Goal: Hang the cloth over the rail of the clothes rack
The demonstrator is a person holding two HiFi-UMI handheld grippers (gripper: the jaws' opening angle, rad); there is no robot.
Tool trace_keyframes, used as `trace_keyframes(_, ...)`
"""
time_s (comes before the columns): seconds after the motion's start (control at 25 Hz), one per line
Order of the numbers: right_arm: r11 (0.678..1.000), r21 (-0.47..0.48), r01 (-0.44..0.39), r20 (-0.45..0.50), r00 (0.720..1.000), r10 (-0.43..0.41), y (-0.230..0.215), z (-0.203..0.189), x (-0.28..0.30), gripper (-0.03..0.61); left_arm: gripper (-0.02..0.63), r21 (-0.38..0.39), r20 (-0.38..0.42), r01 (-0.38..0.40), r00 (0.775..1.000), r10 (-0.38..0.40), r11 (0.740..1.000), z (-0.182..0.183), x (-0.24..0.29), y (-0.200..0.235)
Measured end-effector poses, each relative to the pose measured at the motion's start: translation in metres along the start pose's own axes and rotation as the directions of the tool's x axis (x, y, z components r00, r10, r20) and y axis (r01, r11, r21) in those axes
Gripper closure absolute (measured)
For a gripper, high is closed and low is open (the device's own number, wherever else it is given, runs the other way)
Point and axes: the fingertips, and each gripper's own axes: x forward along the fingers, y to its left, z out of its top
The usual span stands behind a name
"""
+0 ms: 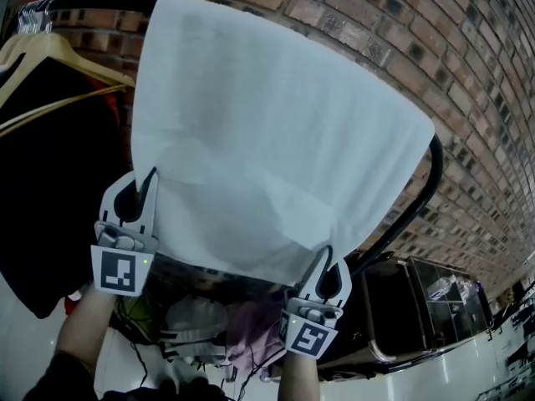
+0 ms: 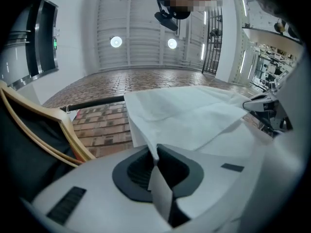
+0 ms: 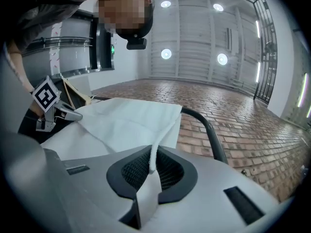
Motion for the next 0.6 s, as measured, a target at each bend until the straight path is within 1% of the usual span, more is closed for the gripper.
trace_keyframes(0.16, 0.999, -0.016, -0.028, -0.032, 0.999, 0.027, 0.01, -0.016, -0.021, 0.552, 0.571, -0.003, -0.066, 0.018, 0.998, -0.018, 1.0, -0.028, -0.016, -0.011)
trace_keyframes(0.24, 0.999, -0.038, -0.034, -0.083, 0.996, 0.031, 0.012, -0.032, -0.034, 0.552, 0.571, -0.002, -0.087, 0.026, 0.996, -0.026, 1.0, -0.04, -0.024, -0.017)
trace_keyframes(0.36, 0.999, -0.035, -0.04, -0.087, 0.996, 0.036, 0.015, -0.044, -0.044, 0.552, 0.571, -0.009, -0.112, 0.032, 0.993, -0.033, 0.999, -0.055, -0.032, -0.026)
trace_keyframes(0.48, 0.998, -0.046, -0.04, -0.171, 0.985, 0.031, 0.015, -0.063, -0.057, 0.552, 0.571, -0.023, -0.142, 0.042, 0.989, -0.045, 0.999, -0.07, -0.038, -0.036)
trace_keyframes(0.6, 0.998, -0.042, -0.042, -0.203, 0.979, 0.033, 0.021, -0.068, -0.063, 0.552, 0.571, -0.042, -0.178, 0.045, 0.983, -0.052, 0.998, -0.081, -0.043, -0.036)
